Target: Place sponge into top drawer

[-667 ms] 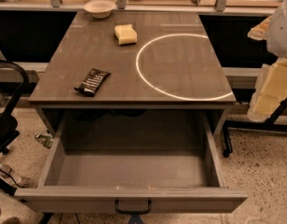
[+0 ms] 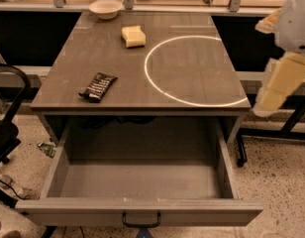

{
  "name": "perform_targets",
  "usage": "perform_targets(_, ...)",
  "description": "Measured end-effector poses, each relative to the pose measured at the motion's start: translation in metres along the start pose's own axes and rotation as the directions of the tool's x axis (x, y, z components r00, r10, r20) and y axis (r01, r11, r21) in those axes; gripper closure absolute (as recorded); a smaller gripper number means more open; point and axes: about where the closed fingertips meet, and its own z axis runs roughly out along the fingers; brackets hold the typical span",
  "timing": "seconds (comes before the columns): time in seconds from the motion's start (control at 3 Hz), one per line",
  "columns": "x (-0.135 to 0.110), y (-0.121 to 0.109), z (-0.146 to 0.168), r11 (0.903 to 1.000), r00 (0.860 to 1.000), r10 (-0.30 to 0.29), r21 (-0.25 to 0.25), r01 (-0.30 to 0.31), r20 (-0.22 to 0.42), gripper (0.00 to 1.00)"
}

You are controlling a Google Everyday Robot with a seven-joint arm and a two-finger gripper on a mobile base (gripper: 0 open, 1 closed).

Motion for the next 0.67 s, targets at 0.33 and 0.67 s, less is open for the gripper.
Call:
perform_targets(0.33,-0.028,-0.048,0.018,0.9985,0.995,0.015,0.051,-0.021,0.100,0.00)
perform_targets(0.67,-0.049,-0.099,0.036,0.9869,0.972,0.116,0.086,-0.136,0.206,0.00)
